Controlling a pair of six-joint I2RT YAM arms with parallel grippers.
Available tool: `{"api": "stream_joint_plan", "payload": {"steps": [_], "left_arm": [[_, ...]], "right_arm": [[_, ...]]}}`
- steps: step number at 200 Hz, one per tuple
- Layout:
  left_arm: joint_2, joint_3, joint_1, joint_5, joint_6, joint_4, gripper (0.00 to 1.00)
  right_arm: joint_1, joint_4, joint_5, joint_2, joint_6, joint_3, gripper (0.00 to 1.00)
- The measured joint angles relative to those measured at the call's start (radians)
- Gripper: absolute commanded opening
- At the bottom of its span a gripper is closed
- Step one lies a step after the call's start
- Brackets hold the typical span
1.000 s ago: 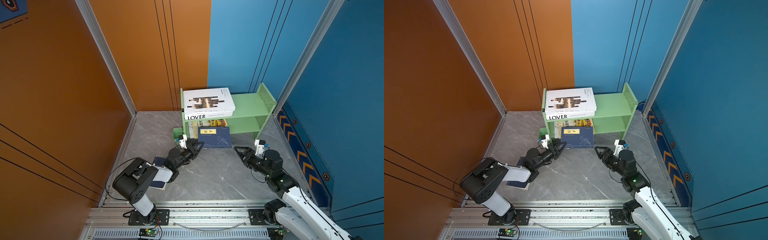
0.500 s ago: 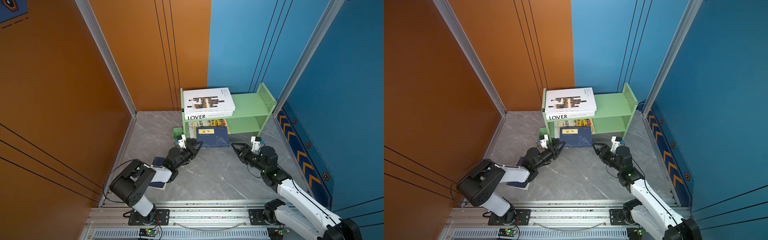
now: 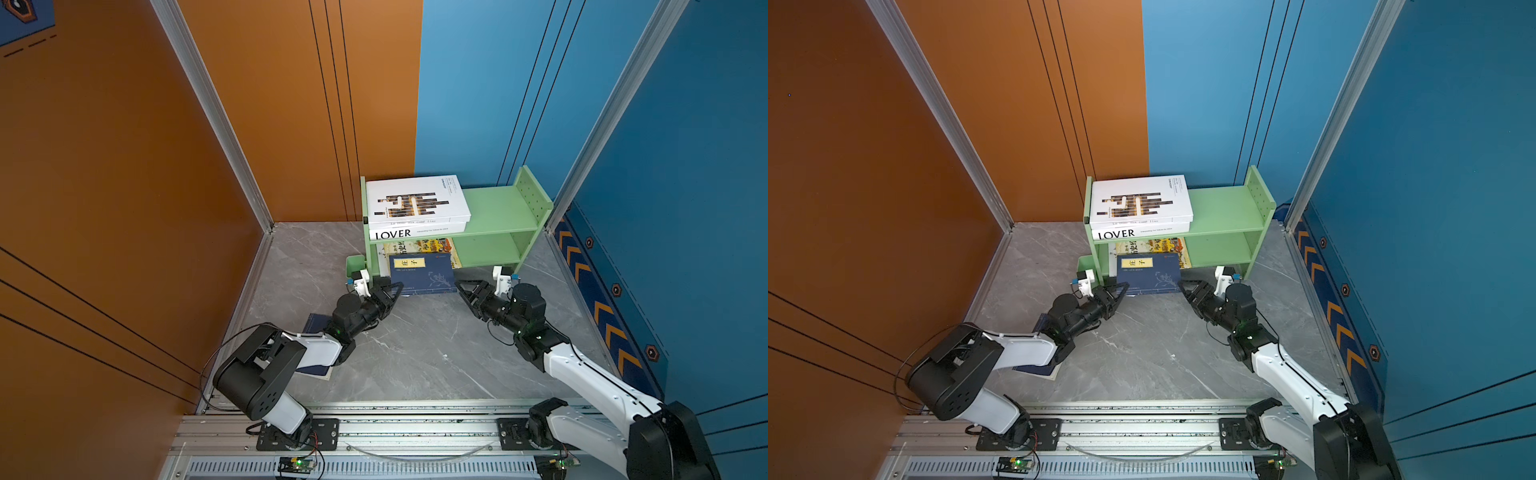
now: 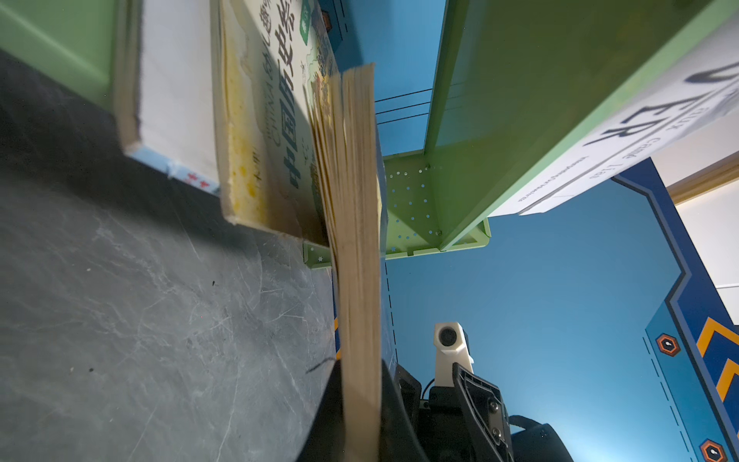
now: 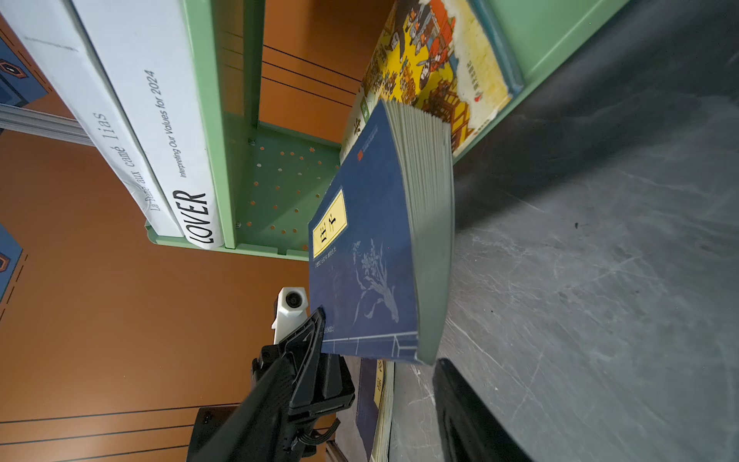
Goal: Stacking books/files
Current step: Place the book at the bookshelf.
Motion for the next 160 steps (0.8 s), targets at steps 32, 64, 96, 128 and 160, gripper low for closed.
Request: {"api": "stream_joint_plan", "payload": {"steps": [32,64,96,128,160], "left_arm": [[-0.003,0.006,0.003,-0.015,-0.006,-0.004,0.00],[-0.010,0.026,0.005,-0.022,-0.007,-0.005,0.00],[-0.011,0.036,0.005,-0.022,-0.008,-0.005,0.00],[-0.011,0.037,0.005,-0.022,-0.011,-0.005,0.00],[-0.011,0.050,0.006,-0.037,-0.022,0.000,0.00]], "right_arm": [[0.008,0.027,-0.011,0.085,0.004,0.042,0.53],[0.034,0.064,-0.023,0.163,0.011,0.081,0.51],[0.043,0.107,-0.034,0.212,0.026,0.092,0.48],[0.043,0.115,-0.041,0.227,0.033,0.116,0.31],[0.042,0.158,-0.034,0.257,0.047,0.137,0.17]]}}
